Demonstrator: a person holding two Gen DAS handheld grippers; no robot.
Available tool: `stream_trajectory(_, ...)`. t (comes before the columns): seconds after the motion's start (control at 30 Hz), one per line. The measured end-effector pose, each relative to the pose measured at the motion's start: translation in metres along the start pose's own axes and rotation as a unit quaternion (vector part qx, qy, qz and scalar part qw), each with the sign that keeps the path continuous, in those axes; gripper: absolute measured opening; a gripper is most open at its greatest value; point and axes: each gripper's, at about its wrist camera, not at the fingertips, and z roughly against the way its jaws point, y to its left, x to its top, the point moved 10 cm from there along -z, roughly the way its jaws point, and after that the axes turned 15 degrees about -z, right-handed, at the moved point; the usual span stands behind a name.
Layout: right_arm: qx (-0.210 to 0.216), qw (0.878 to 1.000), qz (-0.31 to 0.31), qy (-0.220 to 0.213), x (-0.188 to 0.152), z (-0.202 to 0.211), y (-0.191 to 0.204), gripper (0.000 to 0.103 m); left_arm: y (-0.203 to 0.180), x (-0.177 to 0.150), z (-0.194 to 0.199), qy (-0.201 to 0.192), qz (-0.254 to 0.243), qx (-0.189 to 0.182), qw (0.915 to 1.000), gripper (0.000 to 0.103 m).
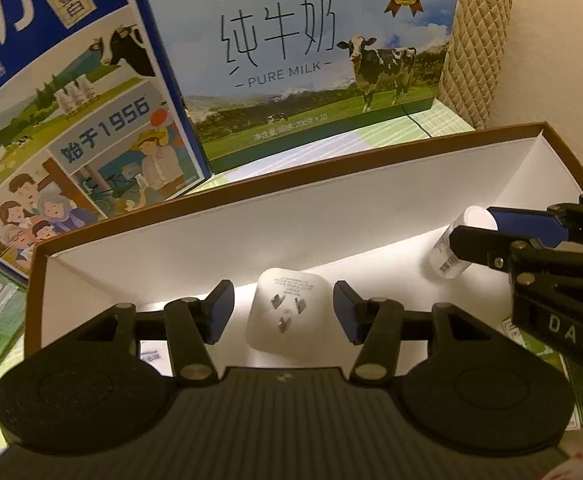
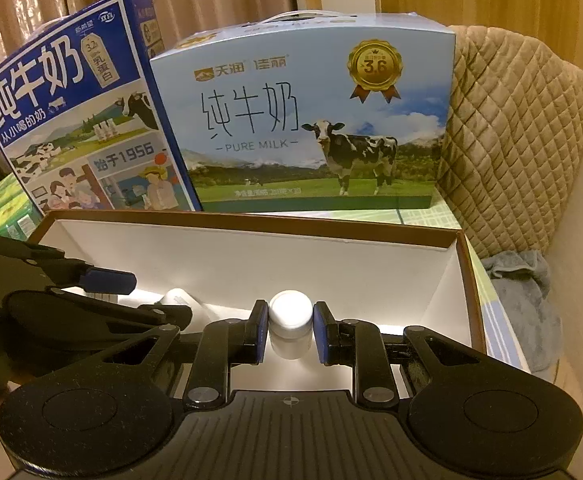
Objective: Organize rigid objects
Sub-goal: 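Lower plug adapter into the brown box with left tool while right tool releases the bottle inside, then withdraw both open tools from the brown box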
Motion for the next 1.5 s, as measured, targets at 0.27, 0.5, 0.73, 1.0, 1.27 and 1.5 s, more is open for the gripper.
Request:
stream_trajectory(0.27, -0.001, 1.0, 0.0, -0.005, 0.002, 0.002, 0.004, 0.02, 0.006, -0.005, 0.018, -0.007, 0.008, 0.002, 0.9999, 0.051)
stream_trajectory(0.5, 0.02, 0.999, -0.019, -0.022, 0.01, 0.011, 0.011, 0.038, 0.009, -0.009, 0.041, -0.024, 0.007, 0.012, 0.9996, 0.056)
stream_trajectory(0.73, 0.04, 0.999, -0.015, -0.029, 0.006, 0.038, 0.015, 0.058, 0.007, -0.018, 0.075, -0.037, 0.008, 0.01, 0.9992, 0.062)
stream_trajectory(1.0, 0.046, 0.998, -0.03, -0.014, -0.01, 0.073, 0.009, 0.06, 0.001, -0.03, 0.109, -0.043, 0.014, 0.009, 0.9989, 0.062)
stream_trajectory(1.27, 0.053, 0.998, -0.038, -0.01, -0.024, 0.109, 0.008, 0.062, -0.007, -0.048, 0.145, -0.048, 0.041, 0.005, 0.998, 0.062)
stream_trajectory(1.5, 0.052, 0.998, -0.035, -0.004, -0.042, 0.135, 0.011, 0.063, -0.019, -0.069, 0.176, -0.052, 0.061, 0.0, 0.9968, 0.062)
